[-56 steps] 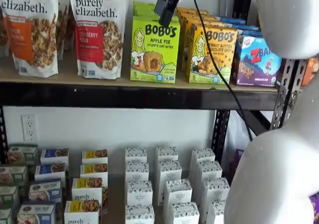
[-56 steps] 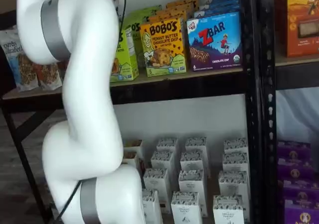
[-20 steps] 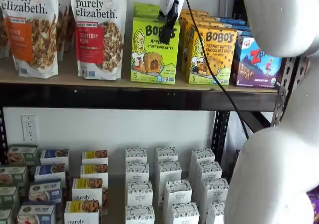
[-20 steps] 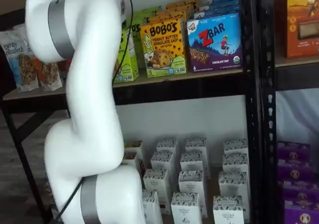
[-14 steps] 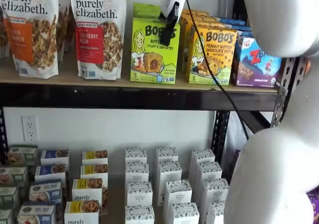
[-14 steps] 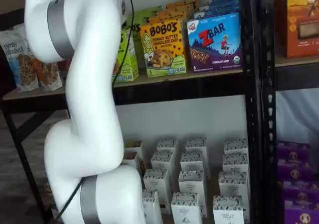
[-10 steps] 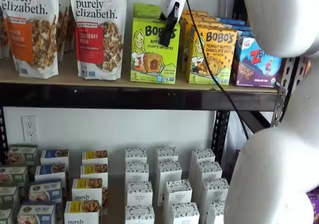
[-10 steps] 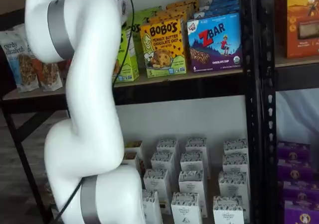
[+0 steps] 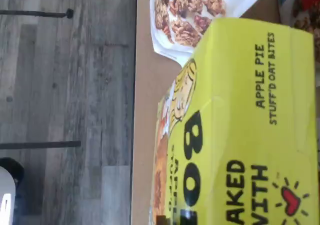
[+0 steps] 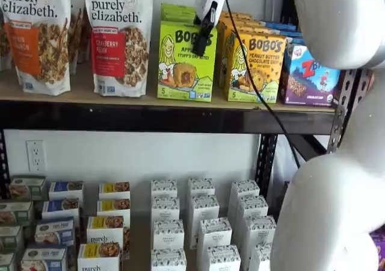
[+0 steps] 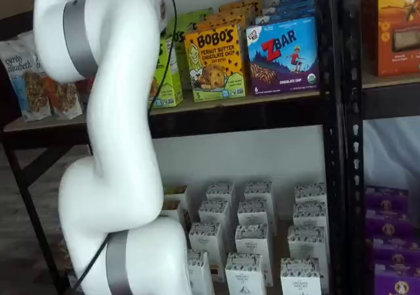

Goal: Pick the green box on the top shelf, the fourth from the left

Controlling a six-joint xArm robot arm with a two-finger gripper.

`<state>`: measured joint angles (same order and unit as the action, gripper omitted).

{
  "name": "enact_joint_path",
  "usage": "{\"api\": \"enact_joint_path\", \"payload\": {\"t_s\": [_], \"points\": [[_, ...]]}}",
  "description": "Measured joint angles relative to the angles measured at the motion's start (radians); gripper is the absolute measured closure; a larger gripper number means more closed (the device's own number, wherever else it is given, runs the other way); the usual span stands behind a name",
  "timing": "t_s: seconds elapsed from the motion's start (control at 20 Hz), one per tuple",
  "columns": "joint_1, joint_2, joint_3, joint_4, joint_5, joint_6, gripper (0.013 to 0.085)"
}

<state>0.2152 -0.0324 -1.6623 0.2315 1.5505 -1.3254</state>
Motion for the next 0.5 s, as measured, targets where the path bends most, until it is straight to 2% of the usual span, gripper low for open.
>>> {"api": "enact_joint_path", "payload": {"t_s": [0.05, 0.15, 0.2, 0.25, 0.35, 0.4, 0.5], "points": [[0.0, -0.002, 0.002, 0.0, -0.003, 0.0, 0.041], [-0.001, -0.004, 0.003, 0.002, -0.006, 0.0, 0.049], [-0.001, -0.004, 0.004, 0.003, -0.006, 0.0, 0.049], [-0.001, -0.005, 0.004, 0.003, -0.007, 0.0, 0.053], [0.0, -0.005, 0.003, 0.004, -0.007, 0.001, 0.053], [0.0, -0.005, 0.002, 0.004, -0.005, 0.001, 0.057], [0.003, -0.002, -0.004, -0.002, 0.002, 0.004, 0.057]]}}
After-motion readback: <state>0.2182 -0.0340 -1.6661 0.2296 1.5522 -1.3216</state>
